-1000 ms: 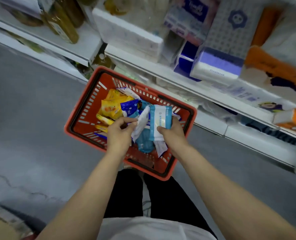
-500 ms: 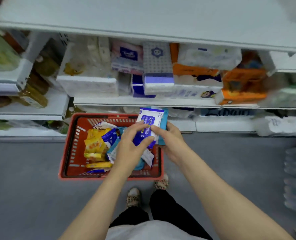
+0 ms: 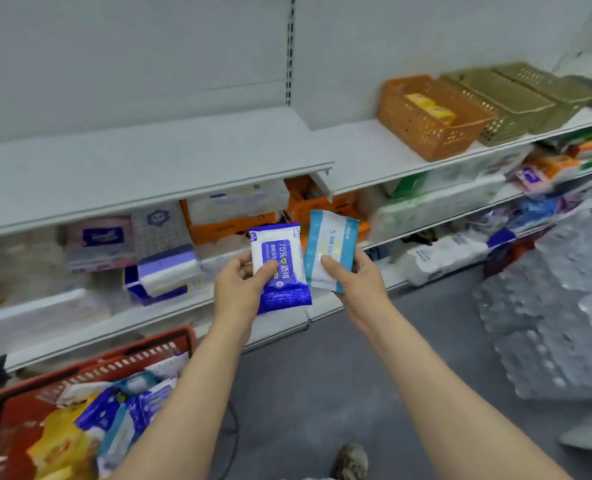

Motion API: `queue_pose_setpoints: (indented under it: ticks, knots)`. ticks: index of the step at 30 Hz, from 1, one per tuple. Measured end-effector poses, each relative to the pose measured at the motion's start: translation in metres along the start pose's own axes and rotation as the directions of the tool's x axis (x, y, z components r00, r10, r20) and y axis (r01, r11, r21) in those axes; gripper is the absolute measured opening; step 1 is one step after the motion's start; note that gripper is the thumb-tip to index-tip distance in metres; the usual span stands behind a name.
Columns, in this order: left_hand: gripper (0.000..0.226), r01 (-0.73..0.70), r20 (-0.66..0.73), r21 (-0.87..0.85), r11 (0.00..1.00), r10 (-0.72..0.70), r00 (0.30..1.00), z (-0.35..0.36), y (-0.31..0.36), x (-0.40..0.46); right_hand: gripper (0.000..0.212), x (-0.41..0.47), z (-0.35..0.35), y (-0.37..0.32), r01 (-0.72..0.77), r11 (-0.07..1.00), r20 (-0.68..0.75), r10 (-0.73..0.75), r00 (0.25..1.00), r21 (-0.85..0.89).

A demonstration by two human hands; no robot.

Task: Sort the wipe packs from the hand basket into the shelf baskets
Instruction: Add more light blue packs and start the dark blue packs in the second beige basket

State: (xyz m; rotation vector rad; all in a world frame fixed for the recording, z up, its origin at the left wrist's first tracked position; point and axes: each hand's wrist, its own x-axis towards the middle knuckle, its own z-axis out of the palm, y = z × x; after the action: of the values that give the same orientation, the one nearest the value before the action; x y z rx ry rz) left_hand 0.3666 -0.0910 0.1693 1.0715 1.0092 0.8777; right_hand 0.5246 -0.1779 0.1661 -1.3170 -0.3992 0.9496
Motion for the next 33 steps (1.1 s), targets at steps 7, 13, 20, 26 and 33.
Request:
queue_pose_setpoints:
  ticks: [7,13,20,26,33]
  knots:
    - [0.031,-0.092,0.114,-0.075,0.993,0.101,0.988,0.187,0.022,0.019,0.043,0.058,-0.150,-0.102,0.187,0.981,-0.166,-0.193,0.967,-0.047]
    - [0.026,-0.108,0.146,-0.061,0.992,0.115,0.982,0.293,0.030,0.059,0.034,0.116,-0.237,-0.161,0.288,0.953,-0.225,-0.303,0.926,-0.096]
    - [0.026,-0.179,0.156,-0.088,0.980,0.191,0.969,0.420,0.044,0.151,0.035,0.225,-0.312,-0.220,0.327,0.939,-0.255,-0.345,0.903,-0.110]
    - [0.042,-0.152,0.176,-0.162,0.975,0.180,0.968,0.537,0.067,0.228,0.030,0.326,-0.371,-0.290,0.324,0.925,-0.288,-0.371,0.883,-0.198]
    - [0.035,-0.143,0.116,-0.116,0.983,0.156,0.981,0.629,0.069,0.301,0.033,0.427,-0.456,-0.363,0.312,0.911,-0.309,-0.388,0.868,-0.269]
